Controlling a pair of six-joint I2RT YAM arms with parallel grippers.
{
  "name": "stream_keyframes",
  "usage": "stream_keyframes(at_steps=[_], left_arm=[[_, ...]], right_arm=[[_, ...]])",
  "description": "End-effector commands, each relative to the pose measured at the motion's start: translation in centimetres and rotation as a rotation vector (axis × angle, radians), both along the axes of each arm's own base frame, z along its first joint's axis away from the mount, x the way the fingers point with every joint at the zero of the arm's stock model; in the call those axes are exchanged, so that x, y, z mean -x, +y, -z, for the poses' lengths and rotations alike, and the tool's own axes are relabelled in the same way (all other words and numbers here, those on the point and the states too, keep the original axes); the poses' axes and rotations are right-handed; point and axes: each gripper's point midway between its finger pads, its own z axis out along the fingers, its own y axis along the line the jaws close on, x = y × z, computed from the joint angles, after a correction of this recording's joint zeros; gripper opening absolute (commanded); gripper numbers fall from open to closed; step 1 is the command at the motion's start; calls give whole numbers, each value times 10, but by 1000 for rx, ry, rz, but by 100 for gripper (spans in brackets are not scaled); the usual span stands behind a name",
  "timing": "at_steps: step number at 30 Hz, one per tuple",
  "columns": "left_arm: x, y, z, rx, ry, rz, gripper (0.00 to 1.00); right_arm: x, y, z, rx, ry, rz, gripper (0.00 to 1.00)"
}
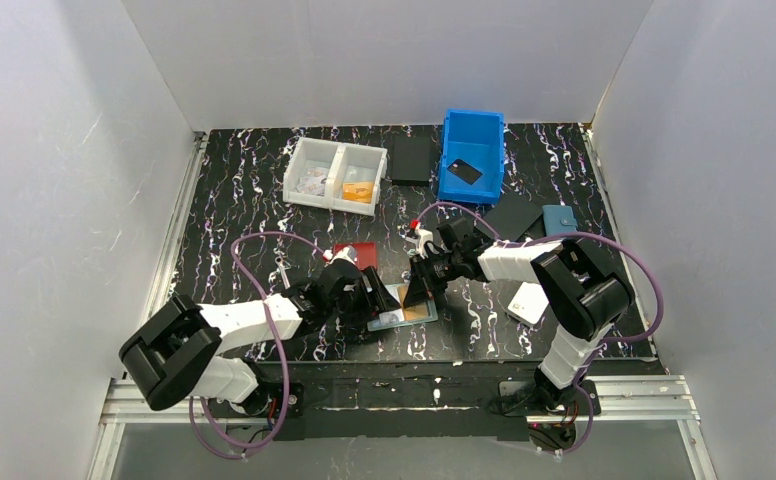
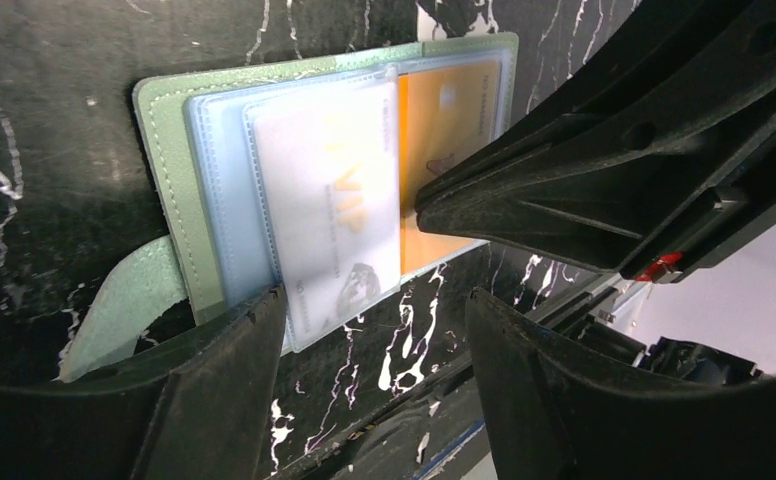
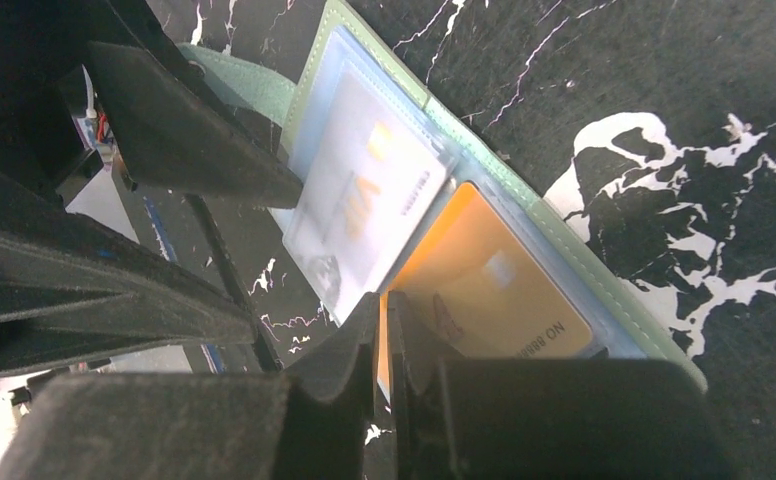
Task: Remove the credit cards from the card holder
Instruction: Remove the credit card from the card holder.
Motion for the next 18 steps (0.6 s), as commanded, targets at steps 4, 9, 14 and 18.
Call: stream_keyframes(at_steps=[4,9,14,18], left_arm=[[2,-10,-4,74,3,36,64],[-2,-16,-12,111,-18,41,64],[-7,-21,-18,140,-30,36,64],[-12,-23,-21,160,-39,26,64]], right_arm=[[-4,2,1,19,-19,-9,16],[-5,3,-4,8,-30,-16,16],[-9,4,-11,-2,-53,-15,18],[-13,4,-17,-18,-68,-13,24]])
